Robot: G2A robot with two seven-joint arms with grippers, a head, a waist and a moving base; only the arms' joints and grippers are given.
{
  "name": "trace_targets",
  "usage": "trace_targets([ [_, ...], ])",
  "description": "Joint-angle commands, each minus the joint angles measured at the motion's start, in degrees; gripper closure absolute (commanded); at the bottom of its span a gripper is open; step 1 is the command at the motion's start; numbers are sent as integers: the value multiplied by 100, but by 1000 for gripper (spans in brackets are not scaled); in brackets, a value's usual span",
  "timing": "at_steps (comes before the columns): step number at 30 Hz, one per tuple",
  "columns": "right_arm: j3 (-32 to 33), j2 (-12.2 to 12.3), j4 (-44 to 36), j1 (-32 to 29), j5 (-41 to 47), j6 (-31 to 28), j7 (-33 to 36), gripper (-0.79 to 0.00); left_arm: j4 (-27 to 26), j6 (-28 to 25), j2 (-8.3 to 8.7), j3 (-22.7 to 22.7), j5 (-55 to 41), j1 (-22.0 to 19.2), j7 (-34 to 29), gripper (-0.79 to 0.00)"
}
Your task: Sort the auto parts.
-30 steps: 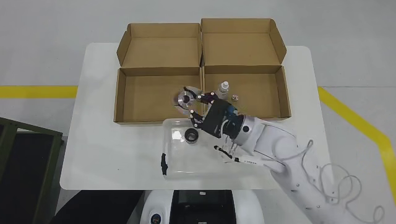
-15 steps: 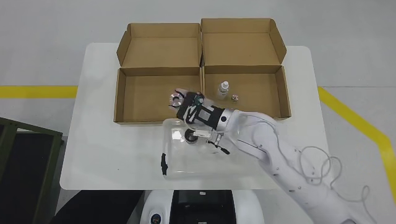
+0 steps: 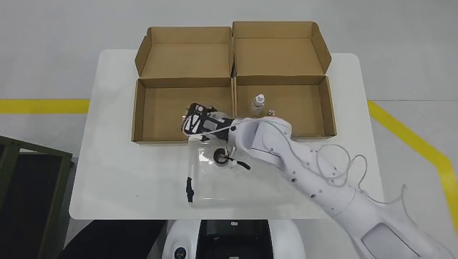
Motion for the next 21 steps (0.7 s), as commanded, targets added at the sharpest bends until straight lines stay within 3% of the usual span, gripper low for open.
trace_targets([
  [1,-114,-92,257,155,77,0,5,0,0,0,0,0,0,0,0,-785],
  [21,-682,-766,1958,852,322,-143,-8,0,0,0,0,0,0,0,0,-785],
])
